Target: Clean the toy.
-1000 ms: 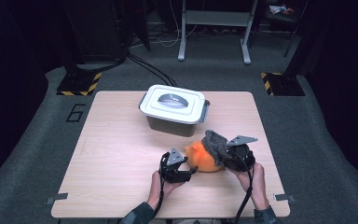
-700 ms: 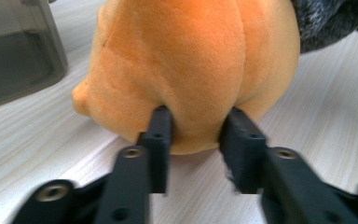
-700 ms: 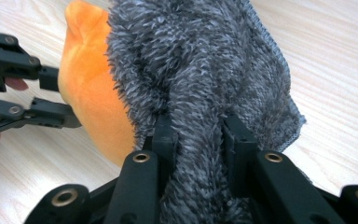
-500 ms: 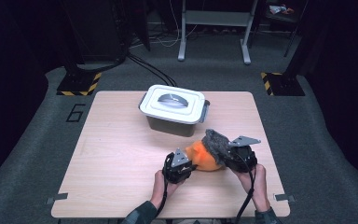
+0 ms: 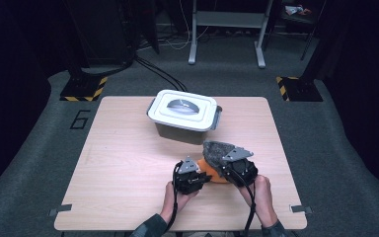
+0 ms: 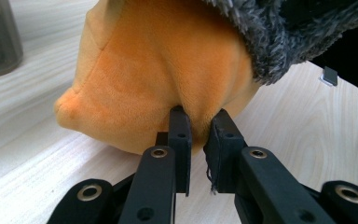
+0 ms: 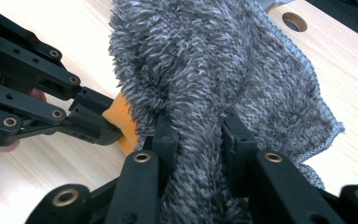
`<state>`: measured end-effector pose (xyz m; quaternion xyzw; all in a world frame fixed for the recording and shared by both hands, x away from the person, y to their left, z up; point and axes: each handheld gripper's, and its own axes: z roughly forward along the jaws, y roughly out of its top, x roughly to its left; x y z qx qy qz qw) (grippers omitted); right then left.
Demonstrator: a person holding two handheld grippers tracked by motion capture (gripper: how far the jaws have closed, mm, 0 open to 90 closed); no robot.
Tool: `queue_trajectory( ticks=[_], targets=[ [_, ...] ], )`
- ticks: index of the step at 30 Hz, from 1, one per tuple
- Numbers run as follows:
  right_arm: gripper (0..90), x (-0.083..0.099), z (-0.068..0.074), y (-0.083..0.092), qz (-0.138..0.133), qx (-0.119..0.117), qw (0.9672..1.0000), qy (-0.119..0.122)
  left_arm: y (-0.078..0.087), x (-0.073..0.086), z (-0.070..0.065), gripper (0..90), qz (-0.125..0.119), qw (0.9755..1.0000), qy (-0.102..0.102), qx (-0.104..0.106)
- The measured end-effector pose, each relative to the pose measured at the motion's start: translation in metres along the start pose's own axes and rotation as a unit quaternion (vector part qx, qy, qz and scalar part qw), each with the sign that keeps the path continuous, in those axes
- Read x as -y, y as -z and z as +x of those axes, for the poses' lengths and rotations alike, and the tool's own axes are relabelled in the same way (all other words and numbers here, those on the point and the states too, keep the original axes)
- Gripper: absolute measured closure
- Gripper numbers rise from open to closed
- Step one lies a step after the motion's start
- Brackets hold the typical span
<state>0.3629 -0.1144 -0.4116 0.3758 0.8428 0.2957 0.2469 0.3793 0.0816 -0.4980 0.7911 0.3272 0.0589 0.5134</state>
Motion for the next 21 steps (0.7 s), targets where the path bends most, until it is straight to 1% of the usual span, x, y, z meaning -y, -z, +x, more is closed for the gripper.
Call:
queue_trajectory(
  ticks=[2, 3, 4, 5, 6, 10, 11, 12, 13, 15, 17, 18, 21],
  targets=[
    [71.0, -0.001, 0.000, -0.001, 0.001, 0.003, 1.0000, 0.002, 0.000, 0.001, 0.003, 81.1, -0.002, 0.9999, 0.012, 0.006],
    [71.0, -0.001, -0.001, -0.002, 0.001, 0.001, 1.0000, 0.001, 0.001, 0.001, 0.005, 81.1, 0.000, 0.9999, 0.012, 0.010],
    [71.0, -0.001, -0.002, -0.002, 0.002, 0.004, 1.0000, 0.004, 0.001, 0.002, 0.005, 81.1, -0.002, 0.9997, 0.019, 0.012],
    [71.0, 0.000, -0.002, -0.002, 0.000, 0.007, 1.0000, 0.004, 0.000, 0.002, 0.006, 81.1, -0.004, 0.9997, 0.022, 0.014],
    [71.0, 0.000, -0.002, -0.002, 0.002, 0.005, 1.0000, -0.002, 0.000, 0.002, 0.006, 81.1, -0.006, 0.9997, 0.021, 0.013],
    [71.0, 0.003, -0.008, -0.002, 0.001, 0.007, 1.0000, -0.006, 0.000, 0.002, 0.005, 81.1, -0.005, 0.9996, 0.022, 0.014],
    [71.0, 0.004, -0.010, -0.001, 0.004, 0.007, 0.9999, -0.009, 0.000, 0.001, 0.006, 81.1, -0.004, 0.9998, 0.018, 0.012],
    [71.0, 0.006, -0.012, -0.001, 0.003, 0.010, 0.9998, -0.016, 0.000, 0.001, 0.006, 81.1, -0.004, 0.9998, 0.018, 0.012],
    [71.0, 0.007, -0.014, -0.001, 0.002, 0.010, 0.9998, -0.016, 0.000, 0.001, 0.007, 81.1, -0.003, 0.9997, 0.018, 0.013],
    [70.9, 0.010, -0.017, -0.001, 0.000, 0.012, 0.9996, -0.024, 0.000, 0.001, 0.006, 81.0, -0.003, 0.9997, 0.019, 0.013],
    [70.9, 0.013, -0.020, -0.001, 0.003, 0.012, 0.9993, -0.034, 0.000, 0.001, 0.006, 81.1, -0.003, 0.9997, 0.021, 0.014],
    [70.9, 0.014, -0.022, -0.002, 0.001, 0.013, 0.9993, -0.035, 0.000, 0.001, 0.006, 81.0, -0.003, 0.9997, 0.021, 0.014],
    [70.8, 0.020, -0.029, -0.002, 0.006, 0.019, 0.9988, -0.046, 0.000, 0.002, 0.007, 81.0, -0.004, 0.9997, 0.022, 0.014]
  ],
)
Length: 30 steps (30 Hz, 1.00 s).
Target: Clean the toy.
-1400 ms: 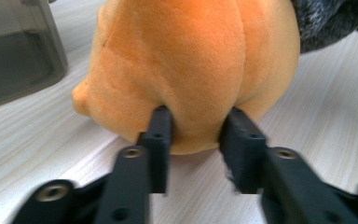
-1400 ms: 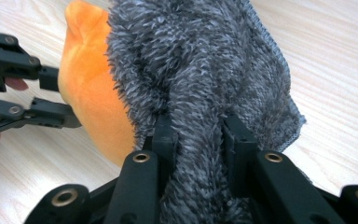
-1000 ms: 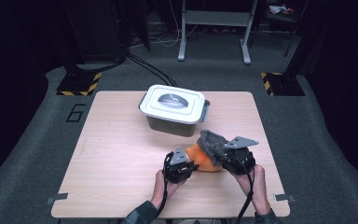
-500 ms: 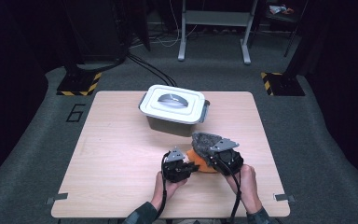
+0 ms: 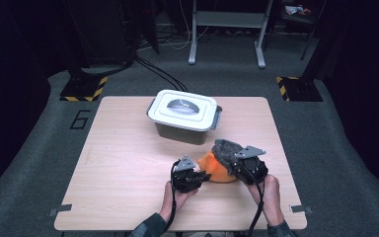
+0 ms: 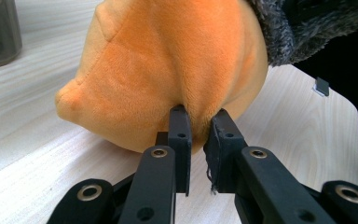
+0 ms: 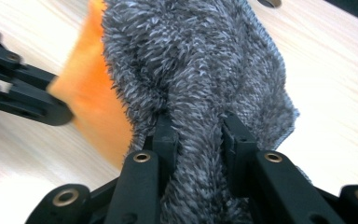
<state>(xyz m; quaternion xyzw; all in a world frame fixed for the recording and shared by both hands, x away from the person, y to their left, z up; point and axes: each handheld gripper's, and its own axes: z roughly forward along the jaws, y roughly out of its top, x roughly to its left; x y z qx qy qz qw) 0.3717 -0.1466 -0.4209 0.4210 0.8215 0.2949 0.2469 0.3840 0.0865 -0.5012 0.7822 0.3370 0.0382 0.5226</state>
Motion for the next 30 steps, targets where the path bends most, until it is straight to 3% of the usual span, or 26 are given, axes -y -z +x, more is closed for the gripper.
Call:
queue_trajectory(
  ticks=[13, 22, 30],
  targets=[
    [70.8, 0.021, -0.025, -0.015, 0.022, 0.019, 0.9981, -0.054, 0.000, 0.001, 0.001, 81.0, 0.003, 1.0000, 0.006, 0.002],
    [70.8, 0.037, -0.038, -0.036, 0.044, 0.026, 0.9949, -0.086, -0.001, 0.003, 0.002, 81.0, 0.003, 1.0000, 0.007, 0.005],
    [70.7, 0.049, -0.045, -0.056, 0.067, 0.012, 0.9928, -0.099, 0.000, 0.004, 0.002, 81.0, 0.001, 0.9999, 0.014, 0.004]
  ],
)
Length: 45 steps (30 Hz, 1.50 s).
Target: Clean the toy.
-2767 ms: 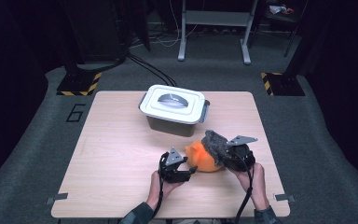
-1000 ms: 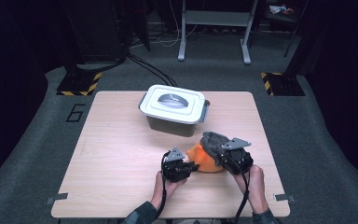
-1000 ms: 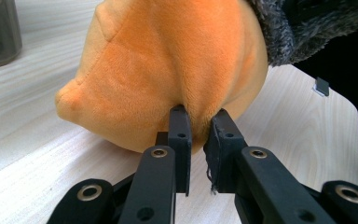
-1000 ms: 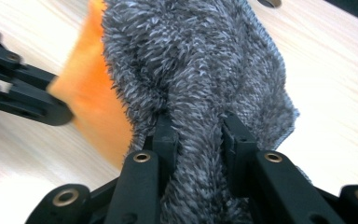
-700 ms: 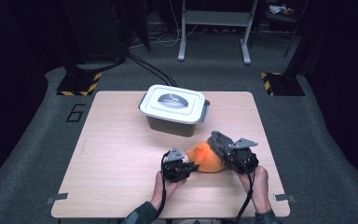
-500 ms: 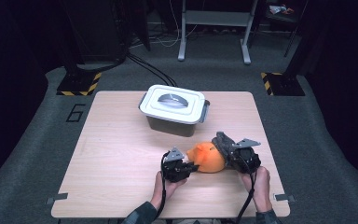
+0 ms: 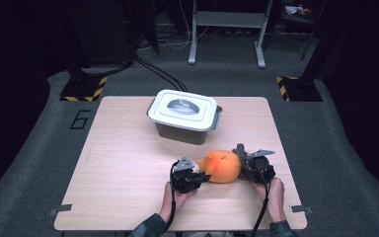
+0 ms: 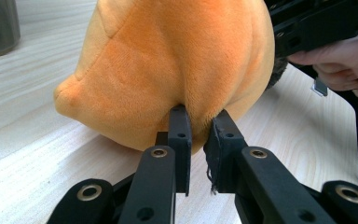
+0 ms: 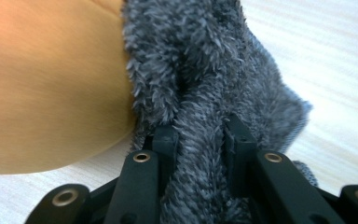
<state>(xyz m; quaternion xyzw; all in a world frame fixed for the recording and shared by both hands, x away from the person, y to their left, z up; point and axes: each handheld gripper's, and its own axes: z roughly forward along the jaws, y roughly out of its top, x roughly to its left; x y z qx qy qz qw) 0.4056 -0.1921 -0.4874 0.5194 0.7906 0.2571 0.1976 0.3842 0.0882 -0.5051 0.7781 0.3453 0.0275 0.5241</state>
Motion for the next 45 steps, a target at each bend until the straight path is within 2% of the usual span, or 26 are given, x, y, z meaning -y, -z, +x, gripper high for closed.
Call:
queue_trajectory(
  ticks=[4, 7, 11, 13, 15, 16, 17, 18, 19, 22, 27, 28, 30, 33, 37, 39, 42, 45],
  targets=[
    [70.8, 0.002, -0.003, -0.001, -0.001, -0.014, 0.9998, -0.011, 0.001, 0.000, 0.001, 80.9, 0.000, 1.0000, -0.001, -0.001],
    [71.2, 0.001, -0.005, 0.008, -0.016, -0.008, 0.9997, -0.014, 0.003, 0.000, 0.001, 81.0, -0.002, 1.0000, -0.001, -0.005],
    [71.3, -0.002, -0.007, 0.032, -0.057, -0.003, 0.9982, -0.020, 0.003, -0.001, 0.002, 80.9, -0.004, 1.0000, 0.002, -0.006],
    [71.3, -0.006, -0.004, 0.048, -0.081, -0.004, 0.9966, -0.013, 0.003, -0.001, 0.001, 80.9, -0.004, 1.0000, 0.000, -0.007],
    [71.2, -0.009, 0.000, 0.059, -0.092, -0.008, 0.9957, 0.001, 0.003, -0.002, 0.001, 80.9, -0.004, 1.0000, -0.001, -0.008],
    [71.2, -0.012, 0.003, 0.065, -0.098, -0.011, 0.9950, 0.014, 0.003, -0.002, 0.001, 80.8, -0.004, 1.0000, 0.000, -0.008],
    [71.2, -0.014, 0.008, 0.070, -0.103, -0.017, 0.9944, 0.017, 0.002, -0.003, 0.001, 80.8, -0.005, 1.0000, 0.001, -0.008],
    [71.2, -0.017, 0.015, 0.076, -0.106, -0.023, 0.9936, 0.033, 0.003, -0.003, 0.001, 80.8, -0.003, 1.0000, 0.000, -0.007],
    [71.1, -0.019, 0.020, 0.078, -0.107, -0.024, 0.9933, 0.037, 0.003, -0.003, 0.000, 80.8, -0.002, 1.0000, 0.001, -0.007],
    [70.8, -0.026, 0.040, 0.083, -0.110, -0.031, 0.9908, 0.073, 0.003, -0.004, 0.000, 80.7, -0.001, 0.9999, -0.003, -0.010],
    [70.6, -0.036, 0.076, 0.078, -0.102, -0.034, 0.9880, 0.111, 0.002, -0.004, 0.000, 80.7, -0.004, 0.9999, -0.001, -0.012],
    [70.6, -0.038, 0.079, 0.074, -0.097, -0.033, 0.9873, 0.122, 0.002, -0.004, 0.000, 80.8, -0.004, 0.9999, 0.000, -0.012],
    [70.6, -0.040, 0.082, 0.068, -0.093, -0.033, 0.9871, 0.127, 0.002, -0.003, 0.001, 80.8, 0.001, 0.9999, -0.005, -0.015],
    [70.7, -0.040, 0.080, 0.066, -0.092, -0.035, 0.9878, 0.121, 0.002, -0.003, 0.002, 80.7, -0.002, 0.9999, -0.003, -0.015],
    [70.6, -0.037, 0.072, 0.066, -0.090, -0.027, 0.9896, 0.109, 0.001, -0.004, 0.000, 80.7, -0.002, 0.9997, -0.015, -0.017],
    [70.5, -0.034, 0.064, 0.066, -0.086, -0.028, 0.9910, 0.099, 0.001, -0.003, 0.000, 80.7, -0.004, 0.9999, -0.006, -0.014],
    [70.5, -0.029, 0.049, 0.062, -0.083, -0.023, 0.9935, 0.075, 0.001, -0.003, 0.001, 80.8, 0.000, 0.9999, -0.006, -0.012],
    [70.4, -0.023, 0.036, 0.056, -0.081, -0.033, 0.9948, 0.053, 0.000, -0.003, 0.001, 80.7, 0.000, 0.9999, -0.009, -0.012]
  ],
)
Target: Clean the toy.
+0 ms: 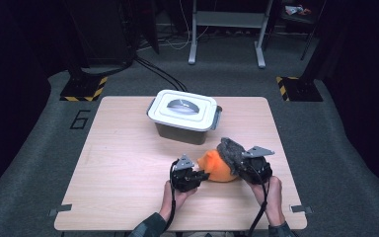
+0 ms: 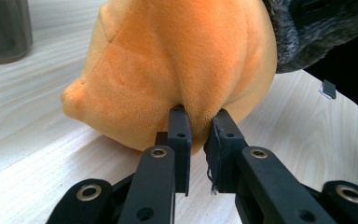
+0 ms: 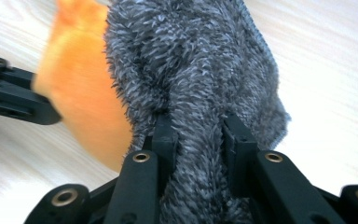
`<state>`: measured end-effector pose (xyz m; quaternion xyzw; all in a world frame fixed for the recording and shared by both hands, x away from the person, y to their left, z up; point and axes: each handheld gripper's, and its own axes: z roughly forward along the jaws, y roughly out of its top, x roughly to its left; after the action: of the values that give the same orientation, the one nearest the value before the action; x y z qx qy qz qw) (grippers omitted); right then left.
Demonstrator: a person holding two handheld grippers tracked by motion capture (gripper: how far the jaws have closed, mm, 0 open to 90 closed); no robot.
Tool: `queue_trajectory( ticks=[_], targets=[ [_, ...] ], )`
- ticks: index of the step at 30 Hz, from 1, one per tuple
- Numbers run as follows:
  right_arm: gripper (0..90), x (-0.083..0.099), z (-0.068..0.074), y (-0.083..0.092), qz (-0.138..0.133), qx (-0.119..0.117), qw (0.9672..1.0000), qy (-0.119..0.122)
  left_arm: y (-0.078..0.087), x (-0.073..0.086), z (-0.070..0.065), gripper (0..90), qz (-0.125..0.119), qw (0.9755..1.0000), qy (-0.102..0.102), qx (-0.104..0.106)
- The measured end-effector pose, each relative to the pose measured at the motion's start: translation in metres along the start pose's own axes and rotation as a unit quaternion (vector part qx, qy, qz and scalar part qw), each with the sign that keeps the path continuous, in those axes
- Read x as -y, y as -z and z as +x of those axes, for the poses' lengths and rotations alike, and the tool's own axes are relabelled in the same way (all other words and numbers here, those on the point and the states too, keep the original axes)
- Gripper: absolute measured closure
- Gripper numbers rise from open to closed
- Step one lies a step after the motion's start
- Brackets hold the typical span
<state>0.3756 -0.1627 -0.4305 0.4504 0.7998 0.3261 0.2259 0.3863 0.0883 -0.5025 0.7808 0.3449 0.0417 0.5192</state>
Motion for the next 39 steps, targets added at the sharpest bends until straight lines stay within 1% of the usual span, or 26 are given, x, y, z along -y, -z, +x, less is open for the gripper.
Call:
queue_trajectory(
  ticks=[1, 3, 4, 6, 8, 9, 13, 18, 19, 20, 21, 24, 25, 26, 28, 33, 35, 36, 38, 39],
  targets=[
    [70.4, 0.002, -0.003, -0.001, 0.002, 0.001, 1.0000, -0.007, 0.000, 0.000, 0.000, 80.7, 0.000, 1.0000, 0.001, 0.001],
    [70.4, 0.006, -0.007, -0.004, 0.005, 0.006, 0.9999, -0.014, -0.001, 0.001, 0.000, 80.7, 0.001, 1.0000, -0.001, 0.003],
    [70.4, 0.008, -0.009, -0.004, 0.007, 0.007, 0.9998, -0.015, -0.001, 0.001, 0.000, 80.7, 0.001, 1.0000, 0.001, 0.002],
    [70.4, 0.011, -0.013, -0.007, 0.012, 0.018, 0.9996, -0.018, 0.000, 0.001, 0.001, 80.7, 0.001, 1.0000, 0.002, 0.001],
    [70.5, 0.014, -0.016, -0.010, 0.017, 0.015, 0.9993, -0.028, -0.001, 0.001, 0.001, 80.7, 0.002, 1.0000, 0.001, 0.001],
    [70.4, 0.015, -0.017, -0.012, 0.018, 0.019, 0.9991, -0.032, -0.001, 0.001, 0.001, 80.7, 0.003, 1.0000, 0.000, 0.001],
    [70.4, 0.018, -0.022, -0.015, 0.021, 0.021, 0.9989, -0.035, -0.001, 0.001, 0.002, 80.6, 0.001, 1.0000, 0.003, 0.003],
    [70.4, 0.021, -0.025, -0.021, 0.028, 0.021, 0.9983, -0.048, -0.001, 0.000, 0.002, 80.6, 0.001, 1.0000, 0.005, 0.001],
    [70.4, 0.022, -0.027, -0.022, 0.029, 0.024, 0.9983, -0.045, -0.001, 0.000, 0.003, 80.6, 0.001, 1.0000, 0.005, 0.002],
    [70.4, 0.024, -0.028, -0.024, 0.033, 0.025, 0.9977, -0.054, -0.001, 0.000, 0.003, 80.6, 0.001, 1.0000, 0.005, 0.002],
    [70.4, 0.024, -0.029, -0.026, 0.034, 0.027, 0.9976, -0.054, -0.001, 0.000, 0.003, 80.6, 0.001, 1.0000, 0.004, 0.001],
    [70.3, 0.028, -0.033, -0.032, 0.043, 0.024, 0.9972, -0.058, -0.001, 0.000, 0.003, 80.6, 0.002, 1.0000, 0.004, 0.000],
    [70.3, 0.029, -0.033, -0.033, 0.047, 0.024, 0.9965, -0.064, -0.001, 0.000, 0.003, 80.6, 0.001, 1.0000, 0.007, 0.001],
    [70.3, 0.030, -0.033, -0.035, 0.048, 0.019, 0.9962, -0.070, -0.001, 0.000, 0.003, 80.6, 0.002, 1.0000, 0.007, 0.001],
    [70.4, 0.032, -0.035, -0.039, 0.049, 0.018, 0.9966, -0.064, -0.001, 0.000, 0.003, 80.6, 0.000, 1.0000, 0.004, -0.001],
    [70.3, 0.034, -0.037, -0.047, 0.064, 0.017, 0.9952, -0.072, -0.001, 0.001, 0.003, 80.6, -0.002, 1.0000, 0.008, 0.000],
    [70.3, 0.036, -0.040, -0.053, 0.071, 0.015, 0.9951, -0.067, -0.001, 0.001, 0.003, 80.5, -0.001, 1.0000, 0.007, -0.002],
    [70.2, 0.038, -0.040, -0.057, 0.076, 0.010, 0.9946, -0.071, -0.001, 0.001, 0.003, 80.5, 0.000, 1.0000, 0.009, -0.001],
    [70.3, 0.040, -0.041, -0.059, 0.076, 0.008, 0.9946, -0.071, 0.000, 0.001, 0.004, 80.4, -0.002, 1.0000, 0.007, -0.002],
    [70.3, 0.040, -0.040, -0.058, 0.077, 0.007, 0.9940, -0.077, 0.000, 0.001, 0.004, 80.4, -0.001, 1.0000, 0.009, -0.002]
  ],
)
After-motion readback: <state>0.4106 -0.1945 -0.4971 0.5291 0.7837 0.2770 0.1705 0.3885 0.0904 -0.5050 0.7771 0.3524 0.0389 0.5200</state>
